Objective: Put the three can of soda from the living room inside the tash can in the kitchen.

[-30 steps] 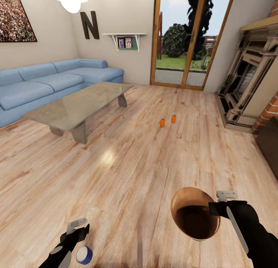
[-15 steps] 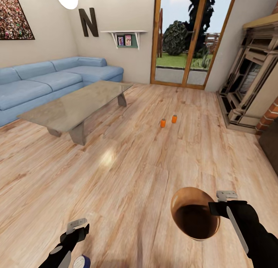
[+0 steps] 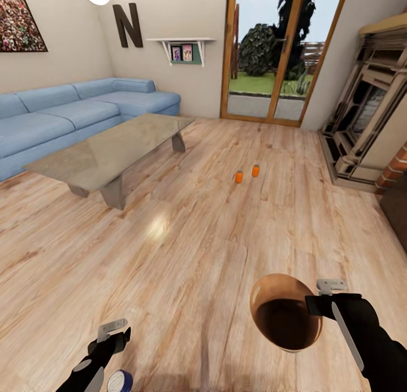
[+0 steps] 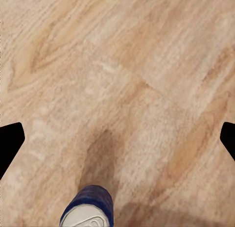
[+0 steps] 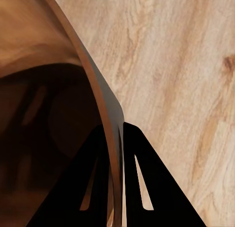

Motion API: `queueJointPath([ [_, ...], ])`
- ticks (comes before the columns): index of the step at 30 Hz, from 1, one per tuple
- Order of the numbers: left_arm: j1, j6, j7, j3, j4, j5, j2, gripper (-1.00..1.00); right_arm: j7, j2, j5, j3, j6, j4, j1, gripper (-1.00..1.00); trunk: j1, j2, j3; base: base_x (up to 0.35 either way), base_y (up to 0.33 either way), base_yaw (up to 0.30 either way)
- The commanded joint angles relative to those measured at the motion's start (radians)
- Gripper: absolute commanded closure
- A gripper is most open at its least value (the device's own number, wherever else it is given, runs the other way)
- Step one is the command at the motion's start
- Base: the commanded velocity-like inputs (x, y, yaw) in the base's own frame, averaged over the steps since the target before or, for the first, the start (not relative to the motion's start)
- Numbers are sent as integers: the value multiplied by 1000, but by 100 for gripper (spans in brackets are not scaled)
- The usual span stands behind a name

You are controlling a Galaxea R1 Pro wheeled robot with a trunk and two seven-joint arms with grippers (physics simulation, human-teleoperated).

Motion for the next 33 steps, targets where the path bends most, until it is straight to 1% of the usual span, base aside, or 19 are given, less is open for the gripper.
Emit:
queueJointPath([
  [1, 0, 0, 0, 0, 0, 0, 0, -100, 5, 0, -11, 0, 0, 0, 0, 100, 0, 0, -2, 0, 0, 0],
  [12, 0, 0, 0, 2, 0, 0, 4, -100, 5, 0, -11, 0, 0, 0, -1, 100, 0, 0, -19, 0, 0, 0],
  [17, 0, 0, 0, 2, 1, 0, 17, -100, 5, 0, -11, 0, 0, 0, 0, 100, 0, 0, -28, 0, 0, 0],
  [21, 0, 0, 0, 3, 1, 0, 22, -100, 5, 0, -11, 0, 0, 0, -1, 100, 0, 0, -34, 0, 0, 0],
  [33, 0, 0, 0, 3, 1, 0, 24, -100, 5, 0, -11, 0, 0, 0, -1, 100, 0, 0, -54, 0, 0, 0],
])
